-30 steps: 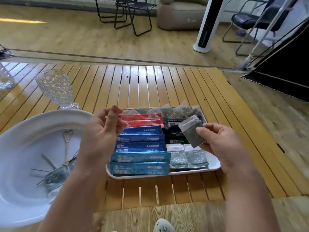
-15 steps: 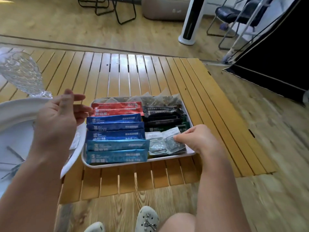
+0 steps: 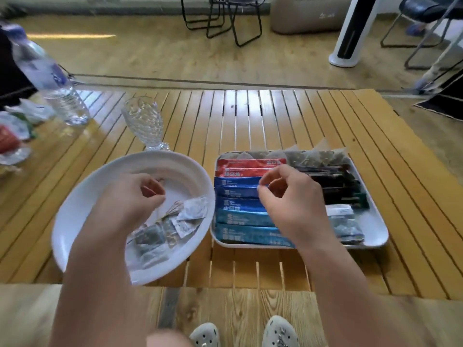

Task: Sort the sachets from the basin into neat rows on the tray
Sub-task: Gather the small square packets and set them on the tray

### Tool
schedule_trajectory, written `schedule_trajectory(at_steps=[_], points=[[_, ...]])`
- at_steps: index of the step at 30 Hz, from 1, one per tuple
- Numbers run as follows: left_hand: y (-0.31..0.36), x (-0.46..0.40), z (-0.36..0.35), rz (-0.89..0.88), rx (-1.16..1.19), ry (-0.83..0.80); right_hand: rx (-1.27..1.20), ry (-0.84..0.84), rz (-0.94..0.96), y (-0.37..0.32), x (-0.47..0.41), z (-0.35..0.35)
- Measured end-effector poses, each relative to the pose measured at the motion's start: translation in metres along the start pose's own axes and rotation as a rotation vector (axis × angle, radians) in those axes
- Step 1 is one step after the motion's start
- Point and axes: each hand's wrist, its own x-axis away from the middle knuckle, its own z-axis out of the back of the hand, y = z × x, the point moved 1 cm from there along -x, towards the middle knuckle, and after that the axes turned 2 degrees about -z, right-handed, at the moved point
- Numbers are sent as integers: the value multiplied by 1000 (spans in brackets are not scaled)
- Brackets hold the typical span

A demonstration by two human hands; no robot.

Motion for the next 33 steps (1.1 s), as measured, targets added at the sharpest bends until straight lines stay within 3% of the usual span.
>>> schedule_trajectory(at_steps=[4, 10, 16, 21, 23, 26, 29, 31, 33], points=[[-27, 5, 7, 157, -235, -184, 110, -236, 232, -36, 9, -64], [-39, 18, -3, 205, -185, -349, 521, -414, 197, -59, 11, -115], [-47, 14, -2, 216, -40, -120, 549, -313, 218, -61, 9, -115], [-48, 19, 14, 213, 103, 196, 490, -202, 304, -55, 11, -114], [-42, 19, 20, 179, 212, 263, 358, -109, 360, -55, 8, -111], [-35, 14, 19, 150, 499, 277, -106, -55, 261, -54, -2, -95], [-23, 11, 14, 168, 728, 37, -630, -31, -3, -51, -9, -73], [-14, 13, 7, 158, 635, -201, -890, -41, -237, -49, -12, -63], [-9, 15, -5, 120, 337, -347, -1086, -57, -433, -47, -14, -58]])
